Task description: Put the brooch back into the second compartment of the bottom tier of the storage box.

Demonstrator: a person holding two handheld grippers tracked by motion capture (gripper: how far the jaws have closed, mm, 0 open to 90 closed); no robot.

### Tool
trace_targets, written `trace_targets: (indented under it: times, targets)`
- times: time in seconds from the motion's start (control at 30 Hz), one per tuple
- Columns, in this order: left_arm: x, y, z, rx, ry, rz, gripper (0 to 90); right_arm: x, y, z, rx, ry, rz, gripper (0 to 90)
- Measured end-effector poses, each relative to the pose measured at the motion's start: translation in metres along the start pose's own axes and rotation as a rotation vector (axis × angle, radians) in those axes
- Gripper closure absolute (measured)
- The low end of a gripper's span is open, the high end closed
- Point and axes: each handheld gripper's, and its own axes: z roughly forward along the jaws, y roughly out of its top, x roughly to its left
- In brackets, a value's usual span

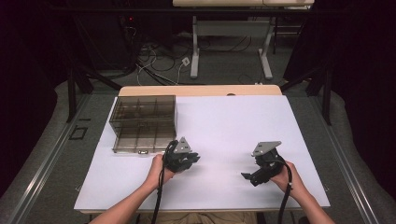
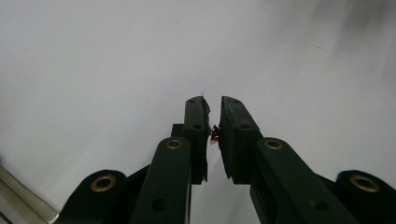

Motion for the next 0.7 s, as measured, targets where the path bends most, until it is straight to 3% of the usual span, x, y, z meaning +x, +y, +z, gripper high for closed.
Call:
trace_targets:
  times: [0.7]
  targets:
    - [0.011,-0.003,-0.015,-0.018,0.048,-0.038,81.3,0.000,0.000,0.000,-0.006,0.003,-0.001,0.0]
